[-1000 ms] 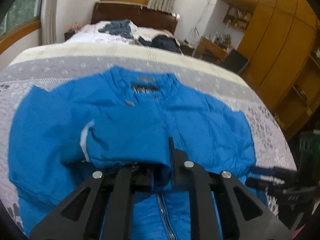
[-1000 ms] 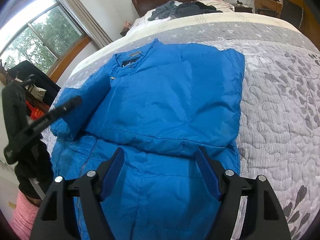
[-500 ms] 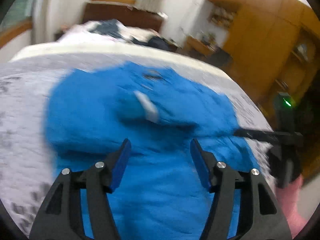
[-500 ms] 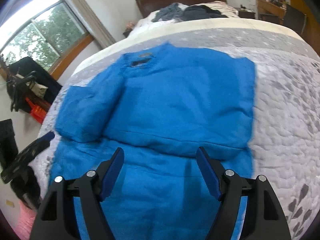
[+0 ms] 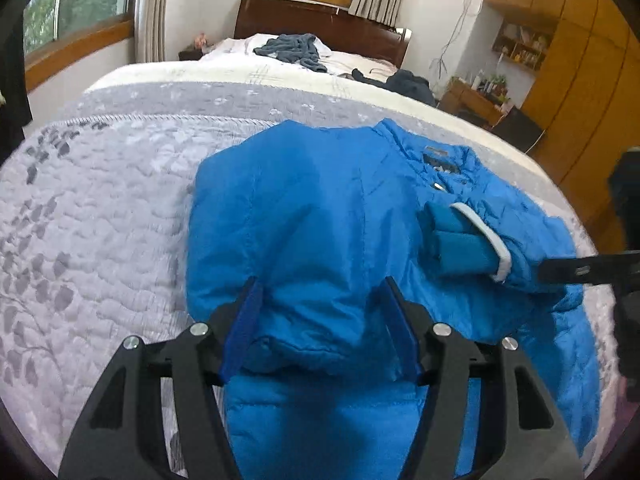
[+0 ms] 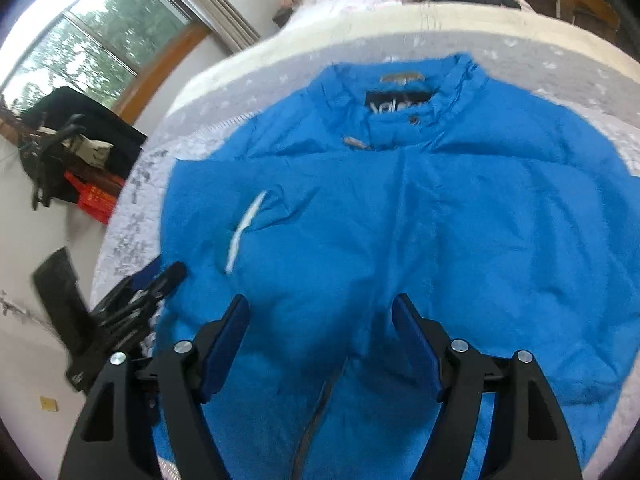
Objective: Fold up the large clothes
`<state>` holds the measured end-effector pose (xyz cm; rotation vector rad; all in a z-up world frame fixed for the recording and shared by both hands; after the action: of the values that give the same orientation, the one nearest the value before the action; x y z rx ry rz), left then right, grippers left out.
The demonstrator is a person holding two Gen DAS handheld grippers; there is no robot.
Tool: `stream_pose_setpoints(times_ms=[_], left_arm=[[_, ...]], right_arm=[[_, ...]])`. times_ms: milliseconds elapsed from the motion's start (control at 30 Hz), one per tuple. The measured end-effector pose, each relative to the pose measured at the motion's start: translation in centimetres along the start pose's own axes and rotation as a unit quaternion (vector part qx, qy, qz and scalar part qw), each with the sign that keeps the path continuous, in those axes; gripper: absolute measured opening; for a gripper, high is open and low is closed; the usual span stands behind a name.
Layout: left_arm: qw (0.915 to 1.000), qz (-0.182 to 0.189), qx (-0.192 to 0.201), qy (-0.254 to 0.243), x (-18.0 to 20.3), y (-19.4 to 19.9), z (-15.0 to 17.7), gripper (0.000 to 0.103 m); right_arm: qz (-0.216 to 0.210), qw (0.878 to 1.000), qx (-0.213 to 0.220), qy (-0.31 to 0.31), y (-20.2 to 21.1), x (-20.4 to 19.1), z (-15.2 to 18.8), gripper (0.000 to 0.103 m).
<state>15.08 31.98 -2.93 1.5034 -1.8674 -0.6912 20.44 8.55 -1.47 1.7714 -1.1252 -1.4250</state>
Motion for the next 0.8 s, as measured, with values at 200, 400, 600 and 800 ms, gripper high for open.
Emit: stream_pose_setpoints(times_ms=[200,400,600,800], left_arm=[[0.9996,0.017,0.019,0.014,-1.0,1.8,-0.2,0.061],[0.9982,0.030,0.051,0.012,0.7,4.6,-1.7,0.061],[0.9982,0.056,0.019,-0.011,4.5,1.3,-3.3,0.061],[0.9988,0.044,-0.017,-0.017,3.8,-2.7,-2.3,0.060]], right_arm=[[-0.017,1.000,-0.006,-0.008,-0.7,0.3,0.1,0.025],[-0.022,0.998,0.050,-0.006,5.1,2.0,-0.2,0.021],[0.001,0.998,0.043,-0.039,3.8,5.7,-0.7,0.021],[-0.008,0.998,0.028,-0.063,2.0,8.4,-0.7,0.027]])
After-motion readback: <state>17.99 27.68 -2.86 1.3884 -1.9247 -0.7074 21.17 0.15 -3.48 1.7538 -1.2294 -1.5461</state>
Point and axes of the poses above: each gripper's, at about its wrist camera, not at the fingertips, and y roughly against the way its jaws point, x to its right, z to its underside, the point moved 1 cm from there along -y, roughly the way its jaws point, and after that the axes turned 10 degrees about -y, right-handed, at the moved point
